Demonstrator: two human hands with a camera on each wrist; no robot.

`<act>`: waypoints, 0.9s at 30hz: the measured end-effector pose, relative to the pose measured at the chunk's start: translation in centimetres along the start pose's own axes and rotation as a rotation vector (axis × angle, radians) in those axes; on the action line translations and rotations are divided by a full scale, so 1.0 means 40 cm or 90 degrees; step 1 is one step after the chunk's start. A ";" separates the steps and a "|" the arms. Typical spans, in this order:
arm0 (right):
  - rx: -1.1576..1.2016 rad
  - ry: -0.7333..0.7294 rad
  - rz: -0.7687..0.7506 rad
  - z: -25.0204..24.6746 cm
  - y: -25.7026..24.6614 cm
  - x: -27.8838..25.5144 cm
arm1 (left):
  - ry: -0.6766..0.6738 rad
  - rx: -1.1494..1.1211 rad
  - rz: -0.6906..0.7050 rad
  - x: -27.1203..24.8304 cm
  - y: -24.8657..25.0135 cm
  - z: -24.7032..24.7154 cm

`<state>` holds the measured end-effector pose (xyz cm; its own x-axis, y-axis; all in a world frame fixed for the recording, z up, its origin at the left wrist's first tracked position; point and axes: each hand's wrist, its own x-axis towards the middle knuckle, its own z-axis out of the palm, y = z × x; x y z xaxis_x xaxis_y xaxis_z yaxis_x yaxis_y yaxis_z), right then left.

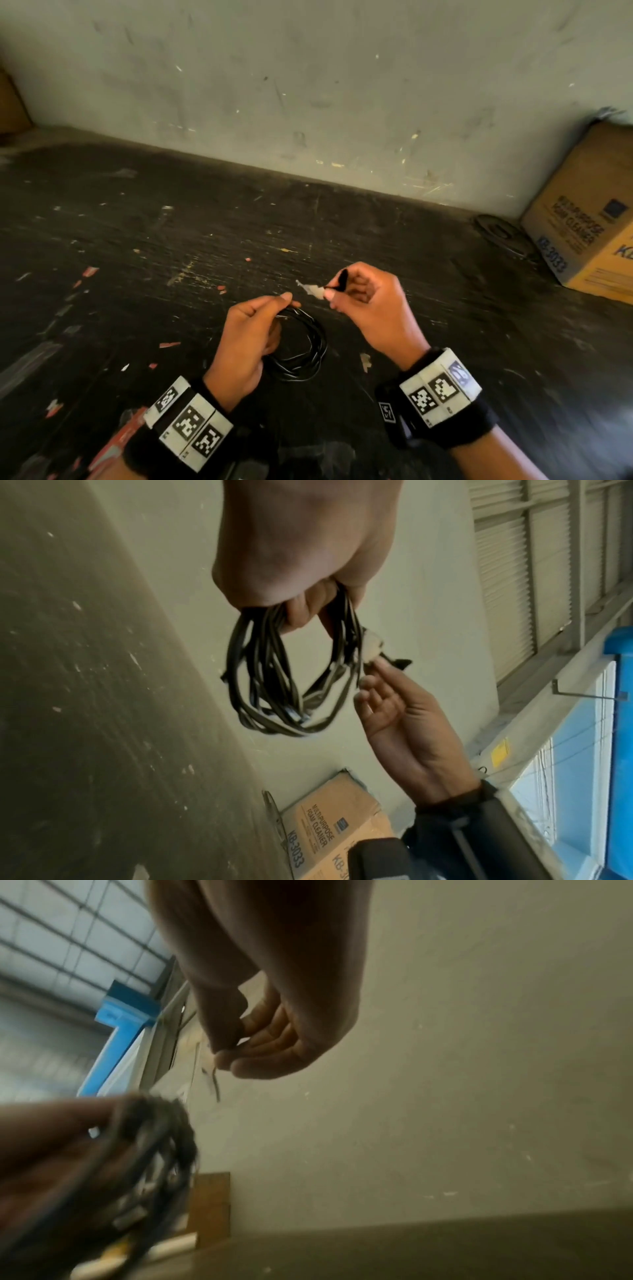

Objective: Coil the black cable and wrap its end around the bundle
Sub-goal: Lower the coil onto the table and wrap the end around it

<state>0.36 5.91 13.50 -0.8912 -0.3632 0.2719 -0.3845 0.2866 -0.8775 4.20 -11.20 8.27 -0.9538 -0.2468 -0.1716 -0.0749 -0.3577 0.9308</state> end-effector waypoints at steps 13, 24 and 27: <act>-0.280 0.082 -0.162 0.125 0.007 -0.026 | 0.100 -0.116 0.005 -0.018 0.057 0.017; -0.405 0.066 -0.332 0.137 0.057 -0.025 | 0.089 -0.120 -0.132 -0.016 0.017 0.014; -0.415 0.063 -0.331 0.129 0.061 -0.025 | 0.033 -0.091 -0.136 -0.020 0.014 0.017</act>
<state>1.57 2.39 9.03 -0.5675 -0.5195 0.6388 -0.7869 0.5704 -0.2353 4.71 -10.61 9.15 -0.9041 -0.1975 -0.3788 -0.2272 -0.5287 0.8178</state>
